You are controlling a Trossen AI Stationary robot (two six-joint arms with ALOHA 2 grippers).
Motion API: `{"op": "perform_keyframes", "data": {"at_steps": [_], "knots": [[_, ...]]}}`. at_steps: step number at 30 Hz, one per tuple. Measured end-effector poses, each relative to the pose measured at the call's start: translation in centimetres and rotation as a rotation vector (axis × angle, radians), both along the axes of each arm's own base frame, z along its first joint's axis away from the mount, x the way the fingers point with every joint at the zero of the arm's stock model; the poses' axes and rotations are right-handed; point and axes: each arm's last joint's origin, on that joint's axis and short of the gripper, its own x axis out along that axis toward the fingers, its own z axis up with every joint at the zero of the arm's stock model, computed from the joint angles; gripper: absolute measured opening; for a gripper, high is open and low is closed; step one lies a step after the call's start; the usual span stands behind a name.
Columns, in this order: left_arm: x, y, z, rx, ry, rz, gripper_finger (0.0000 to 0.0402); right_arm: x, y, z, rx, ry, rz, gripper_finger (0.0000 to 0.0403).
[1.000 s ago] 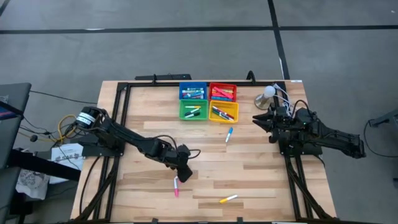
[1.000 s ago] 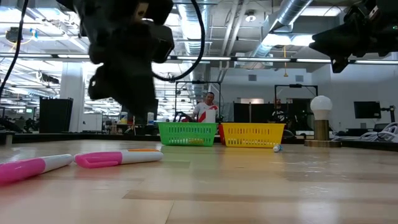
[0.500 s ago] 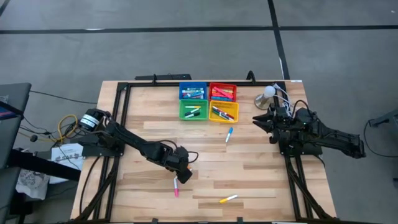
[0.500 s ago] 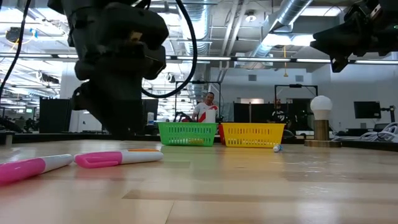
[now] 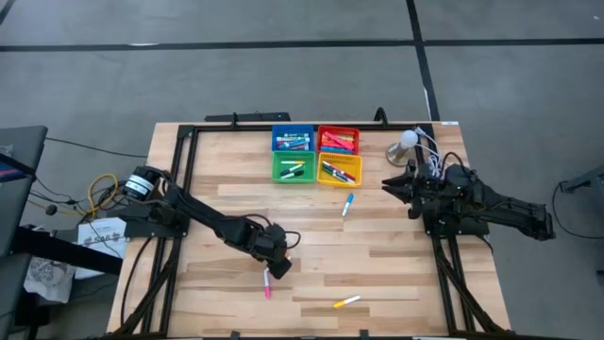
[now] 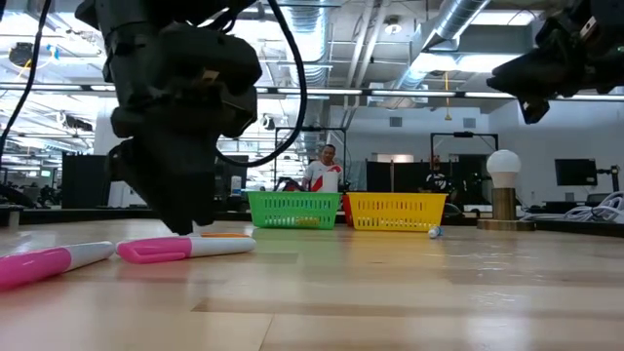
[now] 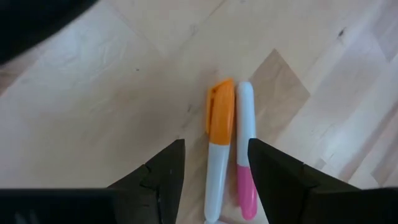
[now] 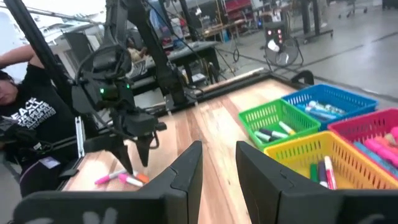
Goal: Pick & Place Markers
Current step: Put the orange highlighter in the green bin
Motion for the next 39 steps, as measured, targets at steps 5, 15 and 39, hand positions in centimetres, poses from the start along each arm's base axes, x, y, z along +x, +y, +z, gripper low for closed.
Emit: {"op": "perform_keyframes", "data": {"at_steps": [5,15,39], "knots": [[-0.04,0.0,0.03,0.003,0.001,0.0,0.0175,-0.01,0.0,-0.16,0.015,0.015,-0.001,0.0087],[-0.07,-0.01,0.01,-0.006,0.009,-0.005,0.0175,-0.01,0.0,-0.09,0.013,0.008,-0.002,0.0087],[-0.31,-0.52,-0.93,0.008,0.048,0.002,0.0175,-0.01,-0.01,-0.1,-0.005,0.01,-0.003,0.0087]]}}
